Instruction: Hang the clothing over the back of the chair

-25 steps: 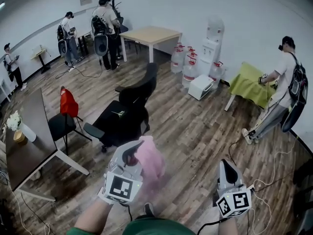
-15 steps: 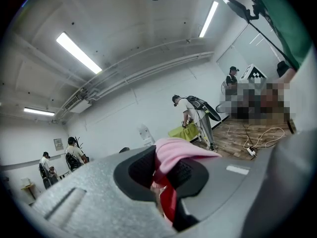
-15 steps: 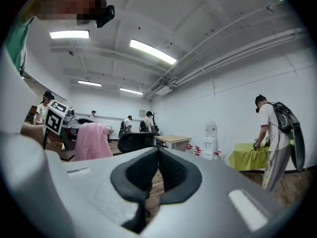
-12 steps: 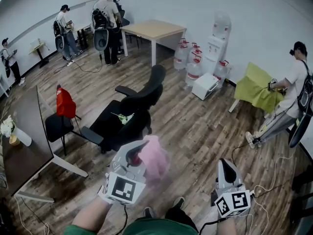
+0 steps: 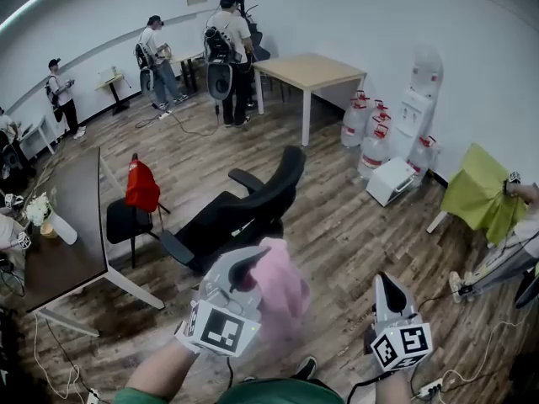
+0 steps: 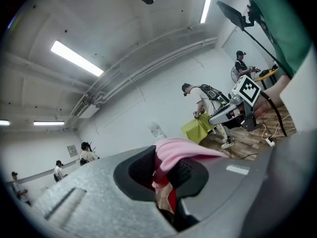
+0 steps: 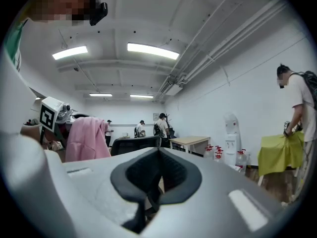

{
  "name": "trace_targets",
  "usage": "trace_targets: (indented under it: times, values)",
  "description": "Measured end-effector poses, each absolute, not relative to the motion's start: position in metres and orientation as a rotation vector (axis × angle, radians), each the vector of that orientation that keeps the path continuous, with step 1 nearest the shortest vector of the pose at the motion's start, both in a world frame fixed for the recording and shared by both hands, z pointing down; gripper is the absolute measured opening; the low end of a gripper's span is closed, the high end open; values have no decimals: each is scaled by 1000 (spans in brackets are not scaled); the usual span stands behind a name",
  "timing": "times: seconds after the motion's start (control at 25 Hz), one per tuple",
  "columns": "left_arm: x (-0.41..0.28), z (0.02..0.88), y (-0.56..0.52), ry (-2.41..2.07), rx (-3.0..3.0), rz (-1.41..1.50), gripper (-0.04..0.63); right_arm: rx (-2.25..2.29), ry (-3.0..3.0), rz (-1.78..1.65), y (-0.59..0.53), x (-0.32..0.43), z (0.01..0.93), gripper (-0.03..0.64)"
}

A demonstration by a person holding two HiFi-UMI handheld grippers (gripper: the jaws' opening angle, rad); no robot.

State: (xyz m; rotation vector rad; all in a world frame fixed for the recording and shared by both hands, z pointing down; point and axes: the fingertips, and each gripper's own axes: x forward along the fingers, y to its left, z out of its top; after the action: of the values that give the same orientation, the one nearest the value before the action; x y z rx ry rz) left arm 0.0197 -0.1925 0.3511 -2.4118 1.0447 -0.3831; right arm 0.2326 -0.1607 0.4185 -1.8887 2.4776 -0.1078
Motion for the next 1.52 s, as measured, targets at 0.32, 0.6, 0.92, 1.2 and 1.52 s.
trace_targets:
  times: [0.32,0.6,0.92,1.2,1.52]
  values:
    - [51,300,-222,1113,-2297,-413,38,-1728,2546,-156,-206,256,410,3]
    - [75,262,-254,1104,-2244,-395,38,-1670,2589,-246,-218,264,430,3]
    - [68,229,-299,1017,-2187,-316,38,-1805,2521,-239,-234,270,432,3]
    - [29,210,-360,960,-2228,-217,38,-1939,2430,-211,-252,240,427,3]
    - [-41,169,-452,1009,-2257,-99,38,-2044,2351,-152,-287,195,417,3]
